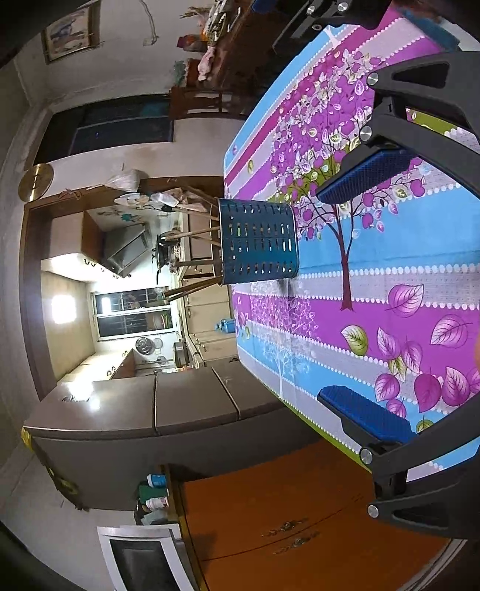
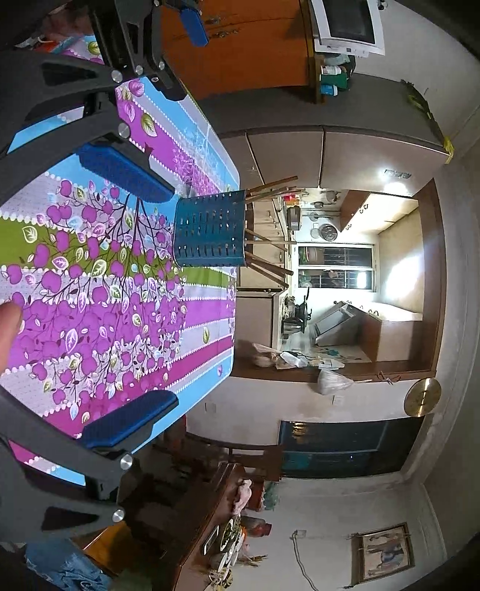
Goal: Organize utensils
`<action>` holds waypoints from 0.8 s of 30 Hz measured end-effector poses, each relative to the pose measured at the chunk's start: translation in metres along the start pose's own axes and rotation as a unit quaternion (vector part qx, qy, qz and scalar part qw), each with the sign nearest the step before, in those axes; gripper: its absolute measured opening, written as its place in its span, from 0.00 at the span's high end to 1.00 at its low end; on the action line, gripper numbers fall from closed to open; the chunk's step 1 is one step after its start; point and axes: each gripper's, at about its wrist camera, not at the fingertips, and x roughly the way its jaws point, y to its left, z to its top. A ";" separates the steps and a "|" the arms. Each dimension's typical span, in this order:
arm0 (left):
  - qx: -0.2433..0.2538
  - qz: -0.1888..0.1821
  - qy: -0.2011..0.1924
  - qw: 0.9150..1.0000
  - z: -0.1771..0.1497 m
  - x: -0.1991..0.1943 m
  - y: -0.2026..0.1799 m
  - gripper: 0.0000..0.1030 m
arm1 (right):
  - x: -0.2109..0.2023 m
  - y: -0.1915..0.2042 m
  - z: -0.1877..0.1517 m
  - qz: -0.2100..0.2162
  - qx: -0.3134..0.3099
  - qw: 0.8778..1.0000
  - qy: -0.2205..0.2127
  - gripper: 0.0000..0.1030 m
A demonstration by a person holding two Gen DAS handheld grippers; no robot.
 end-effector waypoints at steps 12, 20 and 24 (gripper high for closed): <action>0.018 -0.008 0.001 1.000 0.000 -0.001 -0.012 0.04 | -0.001 -0.004 -0.001 0.000 0.005 1.000 0.002 0.05; 0.018 0.007 -0.010 1.000 -0.001 0.000 -0.014 0.05 | 0.001 -0.005 0.000 0.000 0.006 1.000 0.005 0.05; 0.015 0.005 -0.006 1.000 -0.001 0.002 -0.013 0.07 | 0.002 -0.005 0.001 -0.001 0.007 1.000 0.005 0.05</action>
